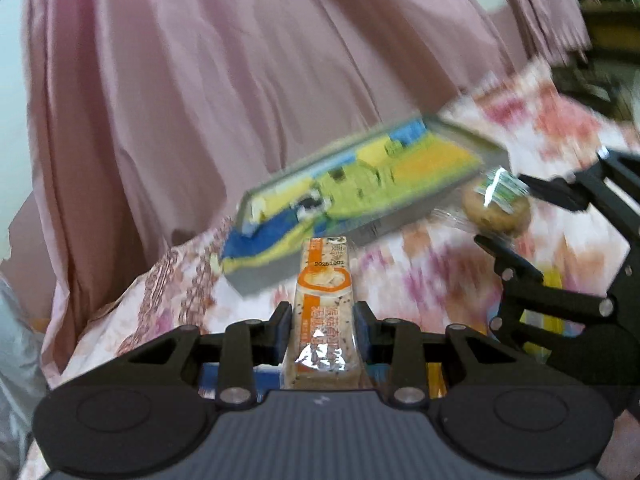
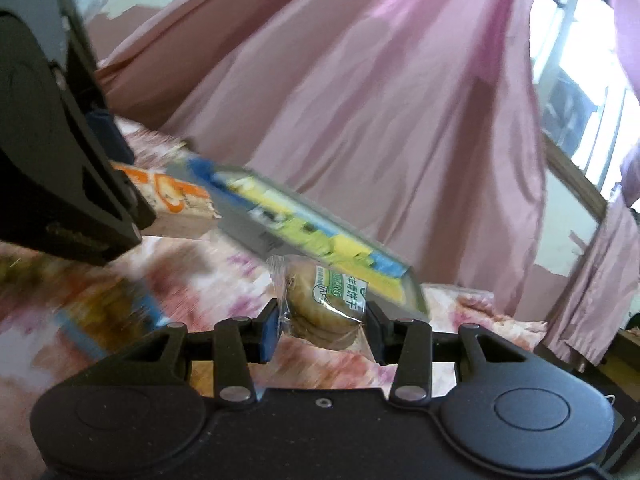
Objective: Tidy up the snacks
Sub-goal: 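Carry the cake bar and cookie packet into the grey tray and open both tools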
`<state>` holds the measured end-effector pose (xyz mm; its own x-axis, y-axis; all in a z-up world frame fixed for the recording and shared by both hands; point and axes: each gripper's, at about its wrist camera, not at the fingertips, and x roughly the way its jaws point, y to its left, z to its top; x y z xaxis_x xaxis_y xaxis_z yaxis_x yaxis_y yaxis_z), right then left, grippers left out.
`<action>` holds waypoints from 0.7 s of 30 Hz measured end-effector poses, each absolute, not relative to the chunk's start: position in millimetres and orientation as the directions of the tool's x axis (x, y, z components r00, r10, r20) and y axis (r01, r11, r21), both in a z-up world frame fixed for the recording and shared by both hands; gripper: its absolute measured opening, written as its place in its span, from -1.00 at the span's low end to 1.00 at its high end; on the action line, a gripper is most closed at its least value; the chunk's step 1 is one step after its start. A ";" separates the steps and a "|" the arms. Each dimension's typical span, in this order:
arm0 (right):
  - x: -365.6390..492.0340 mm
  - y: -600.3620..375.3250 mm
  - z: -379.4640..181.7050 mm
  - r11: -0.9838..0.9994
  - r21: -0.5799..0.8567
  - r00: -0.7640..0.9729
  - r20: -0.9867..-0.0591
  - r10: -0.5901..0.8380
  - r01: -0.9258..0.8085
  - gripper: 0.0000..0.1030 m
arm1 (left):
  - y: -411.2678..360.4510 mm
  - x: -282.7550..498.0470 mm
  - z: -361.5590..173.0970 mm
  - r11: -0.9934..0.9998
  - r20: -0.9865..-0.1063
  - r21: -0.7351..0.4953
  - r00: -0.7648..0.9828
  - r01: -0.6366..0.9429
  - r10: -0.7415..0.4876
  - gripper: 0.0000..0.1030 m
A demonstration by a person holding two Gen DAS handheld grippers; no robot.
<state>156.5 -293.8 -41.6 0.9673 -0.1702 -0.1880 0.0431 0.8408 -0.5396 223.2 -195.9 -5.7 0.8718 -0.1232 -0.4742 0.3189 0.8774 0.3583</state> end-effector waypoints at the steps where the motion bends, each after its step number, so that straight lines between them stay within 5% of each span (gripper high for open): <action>1: 162.7 -297.6 -38.3 0.846 -0.529 0.970 -0.165 -0.177 0.064 -0.12 | -196.7 231.3 -1.3 0.889 -0.460 0.334 0.878 0.312 -0.136 -0.30; 10: 217.4 -336.3 -22.5 0.885 -0.445 0.979 -0.072 -0.189 0.138 -0.12 | -226.2 315.8 14.6 0.946 -0.384 0.147 0.898 0.287 -0.213 -0.30; 21: 284.1 -371.0 -33.2 0.942 -0.302 0.957 -0.201 -0.210 0.143 -0.11 | -258.1 374.5 -13.6 0.963 -0.422 0.079 0.884 0.256 -0.201 -0.30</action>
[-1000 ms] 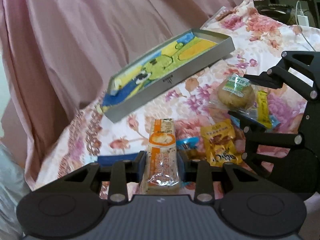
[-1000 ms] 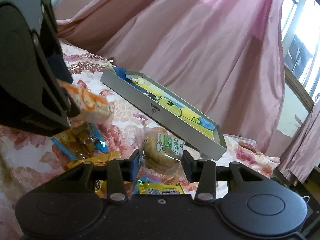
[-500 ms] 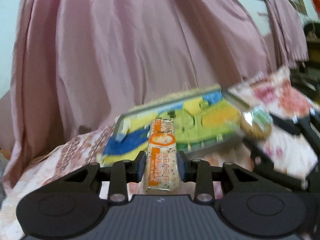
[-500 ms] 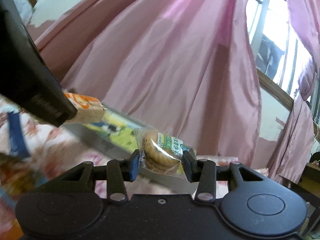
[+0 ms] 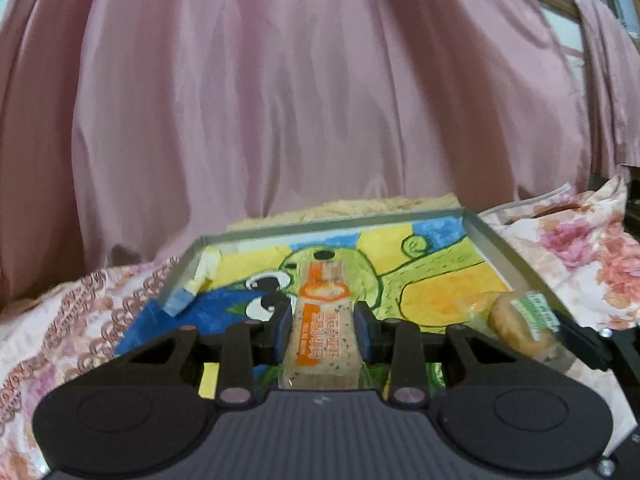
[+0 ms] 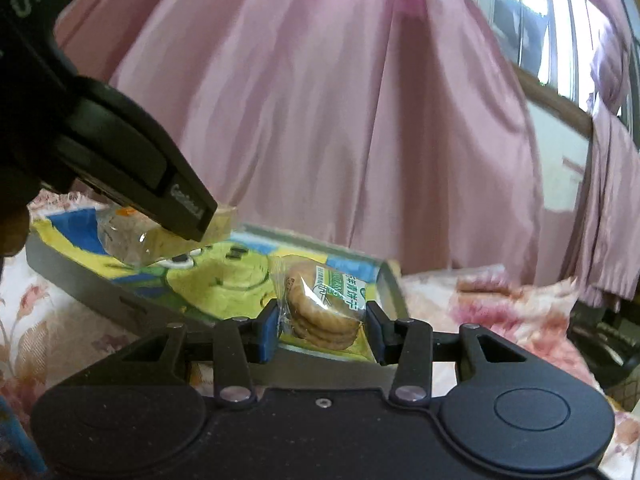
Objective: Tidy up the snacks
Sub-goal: 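Carry the cake bar and cookie packet into the grey tray and open both tools, then withdraw both open tools from the tray back toward the snacks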
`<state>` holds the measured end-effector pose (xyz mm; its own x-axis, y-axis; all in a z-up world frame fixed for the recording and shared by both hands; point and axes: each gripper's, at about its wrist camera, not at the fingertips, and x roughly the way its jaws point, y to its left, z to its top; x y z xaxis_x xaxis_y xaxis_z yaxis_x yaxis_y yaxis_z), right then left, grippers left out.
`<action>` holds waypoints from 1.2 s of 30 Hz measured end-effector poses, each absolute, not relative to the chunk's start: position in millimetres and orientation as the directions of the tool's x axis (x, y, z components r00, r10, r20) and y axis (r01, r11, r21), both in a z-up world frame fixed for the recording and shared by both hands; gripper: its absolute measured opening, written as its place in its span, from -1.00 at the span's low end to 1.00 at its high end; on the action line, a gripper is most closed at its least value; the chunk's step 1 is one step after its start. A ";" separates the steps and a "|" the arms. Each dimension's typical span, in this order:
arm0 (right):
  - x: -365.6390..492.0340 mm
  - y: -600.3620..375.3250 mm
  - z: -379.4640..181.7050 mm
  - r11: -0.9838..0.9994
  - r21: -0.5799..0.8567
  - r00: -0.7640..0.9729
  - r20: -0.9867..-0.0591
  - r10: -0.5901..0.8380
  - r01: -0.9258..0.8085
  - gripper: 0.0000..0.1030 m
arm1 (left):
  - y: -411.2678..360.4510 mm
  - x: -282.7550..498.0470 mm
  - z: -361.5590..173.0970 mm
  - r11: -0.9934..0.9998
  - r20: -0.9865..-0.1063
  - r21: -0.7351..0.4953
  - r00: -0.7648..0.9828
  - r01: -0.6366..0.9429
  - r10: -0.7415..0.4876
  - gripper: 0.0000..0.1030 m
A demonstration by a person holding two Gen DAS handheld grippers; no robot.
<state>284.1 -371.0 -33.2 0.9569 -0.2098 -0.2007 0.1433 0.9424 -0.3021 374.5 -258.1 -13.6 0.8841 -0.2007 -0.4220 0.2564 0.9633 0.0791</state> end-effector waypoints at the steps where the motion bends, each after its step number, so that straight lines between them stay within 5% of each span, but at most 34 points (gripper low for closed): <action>1: 284.8 -372.2 -36.1 0.944 -0.299 0.957 -0.205 -0.206 0.140 -0.11 | -258.0 377.8 -16.7 0.966 -0.434 0.068 0.879 0.250 -0.197 -0.30; 16: 294.5 -383.4 -30.8 0.962 -0.243 0.950 -0.248 -0.189 0.128 0.05 | -243.8 394.2 -21.1 0.977 -0.510 -0.071 0.835 0.199 -0.207 -0.21; 22: 288.2 -385.0 -25.2 0.968 -0.211 0.950 -0.251 -0.187 0.135 0.66 | -230.6 386.7 -9.8 0.982 -0.507 -0.091 0.841 0.166 -0.189 0.36; 30: 263.6 -390.7 -1.3 0.977 -0.126 0.952 -0.235 -0.198 0.172 0.99 | -206.5 357.0 17.2 0.985 -0.457 -0.103 0.873 0.141 -0.172 0.89; 36: 228.8 -390.0 20.8 0.970 -0.129 0.961 -0.161 -0.224 0.204 0.99 | -188.6 326.7 42.4 0.985 -0.398 -0.096 0.902 0.143 -0.170 0.99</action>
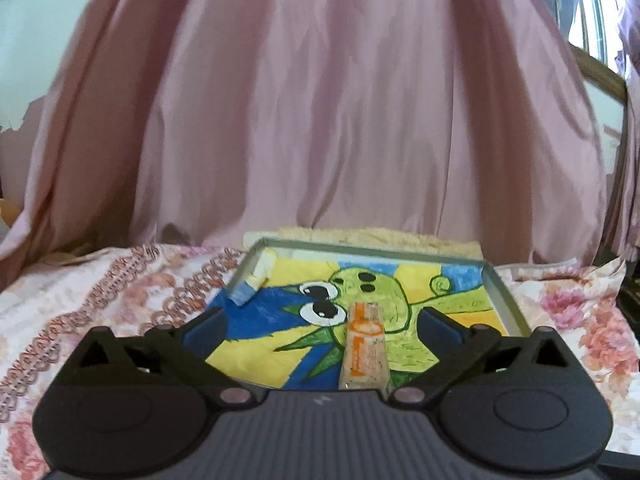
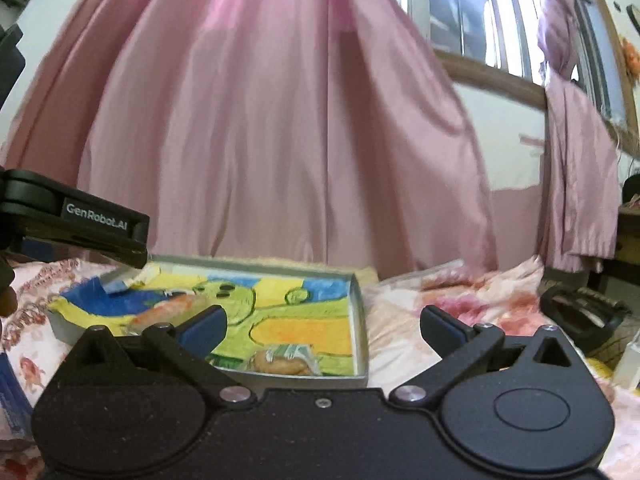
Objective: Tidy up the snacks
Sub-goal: 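Withdraw both open tools from the tray back toward the snacks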
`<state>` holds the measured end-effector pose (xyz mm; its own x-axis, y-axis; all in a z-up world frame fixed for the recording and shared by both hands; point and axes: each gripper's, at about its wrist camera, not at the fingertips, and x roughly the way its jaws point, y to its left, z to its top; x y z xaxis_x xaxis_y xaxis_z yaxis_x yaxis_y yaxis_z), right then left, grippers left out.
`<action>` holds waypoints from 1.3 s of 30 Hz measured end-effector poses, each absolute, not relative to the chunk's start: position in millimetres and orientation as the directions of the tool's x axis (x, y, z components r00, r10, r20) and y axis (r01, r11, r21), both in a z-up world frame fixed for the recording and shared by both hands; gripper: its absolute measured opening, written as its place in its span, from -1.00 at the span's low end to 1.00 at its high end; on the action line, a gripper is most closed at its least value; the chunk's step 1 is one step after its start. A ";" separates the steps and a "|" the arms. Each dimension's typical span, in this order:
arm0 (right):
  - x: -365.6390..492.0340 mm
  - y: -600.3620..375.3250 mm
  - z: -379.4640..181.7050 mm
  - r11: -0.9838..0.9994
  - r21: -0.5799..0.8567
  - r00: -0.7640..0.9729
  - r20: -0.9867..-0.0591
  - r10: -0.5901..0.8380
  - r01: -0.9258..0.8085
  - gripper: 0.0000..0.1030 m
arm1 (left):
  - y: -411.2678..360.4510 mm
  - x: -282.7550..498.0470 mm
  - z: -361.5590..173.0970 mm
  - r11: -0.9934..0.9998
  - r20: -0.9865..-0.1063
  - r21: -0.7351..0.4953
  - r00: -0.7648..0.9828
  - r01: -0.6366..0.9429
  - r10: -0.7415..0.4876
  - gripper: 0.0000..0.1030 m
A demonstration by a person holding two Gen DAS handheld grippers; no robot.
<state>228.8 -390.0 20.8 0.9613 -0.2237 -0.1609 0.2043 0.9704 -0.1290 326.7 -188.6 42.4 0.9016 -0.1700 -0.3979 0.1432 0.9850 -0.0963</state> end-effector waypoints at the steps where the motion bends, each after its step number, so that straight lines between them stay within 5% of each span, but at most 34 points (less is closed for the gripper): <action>1: 223.1 -389.1 23.8 0.970 -0.129 0.963 -0.151 -0.223 0.205 0.99 | -185.8 321.9 46.5 0.985 -0.393 -0.097 0.903 0.145 -0.172 0.99; 16: 131.3 -364.2 43.8 0.979 -0.026 0.979 -0.031 -0.202 0.202 0.99 | -141.3 231.8 55.1 0.993 -0.359 0.024 0.928 0.114 -0.098 0.99; 25: 103.7 -339.1 29.2 0.984 -0.029 0.977 -0.121 -0.177 0.174 0.99 | -108.7 182.4 37.5 0.995 -0.335 0.069 0.941 0.076 -0.049 0.99; 39: 57.5 -276.0 14.3 0.996 -0.074 0.959 -0.276 -0.064 0.045 0.99 | -50.7 136.8 -14.2 0.993 -0.455 0.086 0.890 0.079 -0.031 0.99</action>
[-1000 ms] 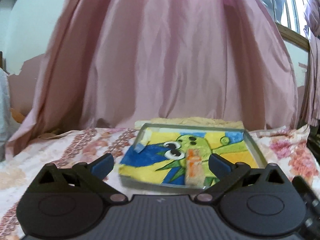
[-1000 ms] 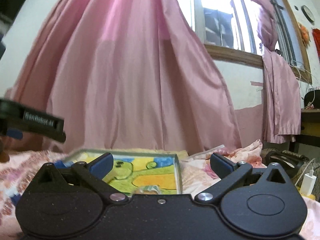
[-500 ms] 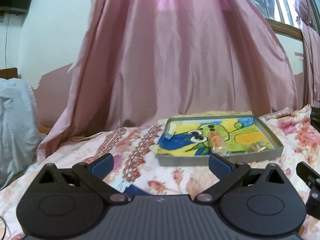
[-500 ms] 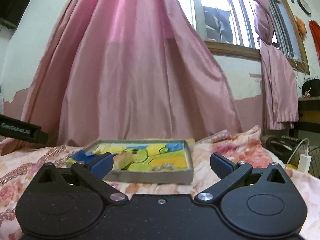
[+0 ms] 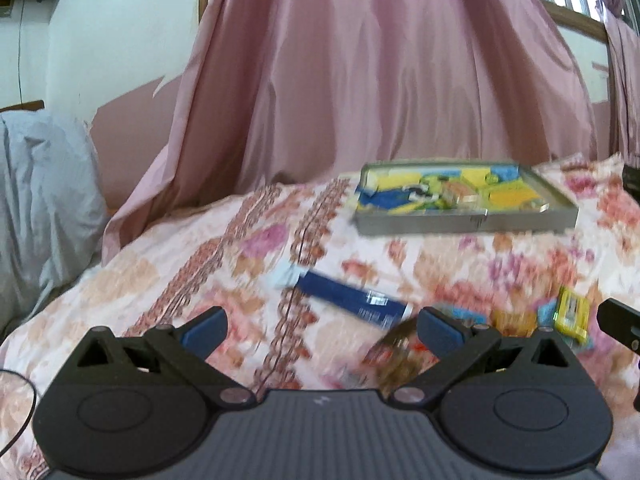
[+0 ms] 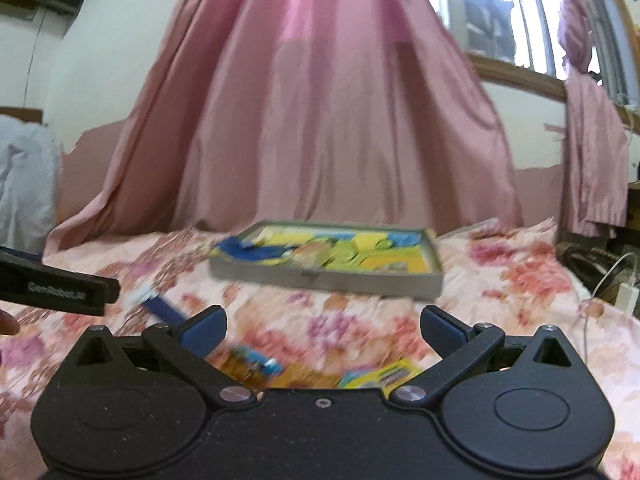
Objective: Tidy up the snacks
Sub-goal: 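Withdraw both open tools from the tray back toward the snacks, then grasp the clear bag of brown snacks with the left tool while the right tool grasps the mandarin orange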
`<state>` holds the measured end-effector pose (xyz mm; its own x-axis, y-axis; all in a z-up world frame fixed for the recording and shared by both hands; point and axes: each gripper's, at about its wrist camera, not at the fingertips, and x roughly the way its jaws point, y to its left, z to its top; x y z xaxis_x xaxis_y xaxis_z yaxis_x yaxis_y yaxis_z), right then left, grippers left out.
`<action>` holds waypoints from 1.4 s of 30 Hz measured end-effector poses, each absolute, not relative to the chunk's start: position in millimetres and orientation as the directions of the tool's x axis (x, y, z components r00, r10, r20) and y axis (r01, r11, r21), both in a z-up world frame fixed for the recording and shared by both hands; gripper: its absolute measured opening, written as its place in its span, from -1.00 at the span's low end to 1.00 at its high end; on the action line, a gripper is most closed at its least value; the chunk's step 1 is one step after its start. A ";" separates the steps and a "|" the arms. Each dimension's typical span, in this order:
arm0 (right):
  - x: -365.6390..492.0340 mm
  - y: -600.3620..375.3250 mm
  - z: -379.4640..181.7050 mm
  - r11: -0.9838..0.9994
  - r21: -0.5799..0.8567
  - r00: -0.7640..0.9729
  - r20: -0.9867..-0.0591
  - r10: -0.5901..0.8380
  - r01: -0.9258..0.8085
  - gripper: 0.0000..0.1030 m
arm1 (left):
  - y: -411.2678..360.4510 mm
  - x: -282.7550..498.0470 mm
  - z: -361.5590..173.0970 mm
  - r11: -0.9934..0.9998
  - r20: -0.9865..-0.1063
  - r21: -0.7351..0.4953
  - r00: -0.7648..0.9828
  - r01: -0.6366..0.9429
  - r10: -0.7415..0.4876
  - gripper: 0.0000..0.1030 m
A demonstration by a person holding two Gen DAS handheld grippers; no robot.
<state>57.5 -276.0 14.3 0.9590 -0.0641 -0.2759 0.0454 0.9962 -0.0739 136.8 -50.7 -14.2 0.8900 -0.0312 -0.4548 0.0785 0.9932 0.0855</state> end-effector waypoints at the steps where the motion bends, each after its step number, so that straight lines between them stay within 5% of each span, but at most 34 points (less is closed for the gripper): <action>1: 55.7 -272.0 12.8 0.997 -0.069 0.954 -0.295 -0.055 0.036 0.99 | -46.9 133.3 -17.6 0.993 -0.462 0.086 0.886 0.082 -0.034 0.99; 27: 83.7 -262.5 -33.0 0.999 -0.030 0.761 -0.647 -0.044 0.033 0.99 | -58.2 157.1 -77.0 0.913 -0.662 0.123 0.718 0.389 -0.217 0.99; 42: 127.1 -256.2 -51.2 0.977 -0.138 0.766 -0.641 0.039 -0.165 0.99 | -64.4 204.3 -85.0 0.893 -0.729 0.048 0.627 0.448 -0.275 0.98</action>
